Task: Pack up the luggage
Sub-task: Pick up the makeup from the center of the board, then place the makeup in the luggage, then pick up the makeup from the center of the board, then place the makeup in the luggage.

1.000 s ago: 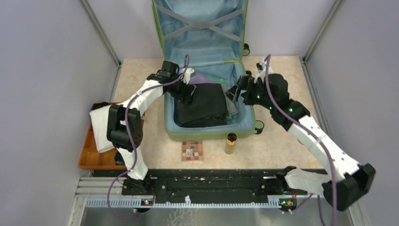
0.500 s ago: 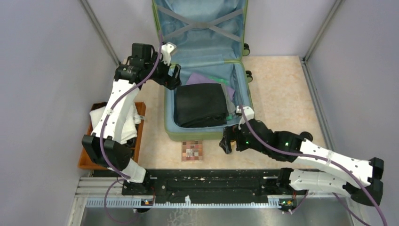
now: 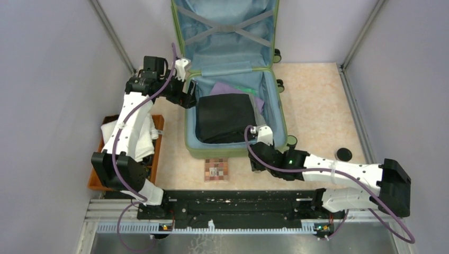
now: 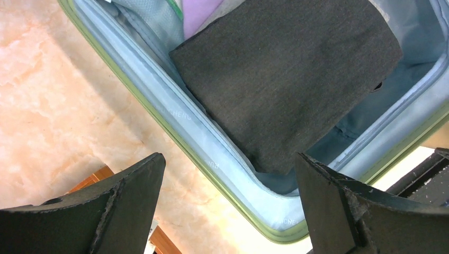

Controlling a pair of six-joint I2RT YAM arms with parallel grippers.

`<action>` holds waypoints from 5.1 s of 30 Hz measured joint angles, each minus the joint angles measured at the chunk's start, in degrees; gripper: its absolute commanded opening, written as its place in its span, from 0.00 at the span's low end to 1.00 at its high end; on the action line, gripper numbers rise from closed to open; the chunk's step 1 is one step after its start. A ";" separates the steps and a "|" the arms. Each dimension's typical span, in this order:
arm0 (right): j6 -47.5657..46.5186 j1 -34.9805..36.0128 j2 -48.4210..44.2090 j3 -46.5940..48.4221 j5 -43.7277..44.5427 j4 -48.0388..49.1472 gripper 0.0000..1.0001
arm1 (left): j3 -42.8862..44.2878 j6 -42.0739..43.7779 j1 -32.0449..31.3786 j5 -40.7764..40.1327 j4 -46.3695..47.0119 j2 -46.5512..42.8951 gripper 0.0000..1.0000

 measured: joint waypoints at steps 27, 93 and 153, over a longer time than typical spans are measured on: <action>-22.32 -38.91 28.57 55.98 -24.48 -22.23 0.00 | -4.52 0.33 1.44 1.84 0.17 -3.80 0.98; 1.29 -90.73 6.67 -0.22 -11.06 -13.68 0.99 | -10.27 1.81 2.58 7.52 3.67 -4.50 0.98; -6.86 -47.71 25.55 49.22 -23.58 -8.79 0.23 | -8.00 2.91 2.80 6.60 3.43 -3.23 0.98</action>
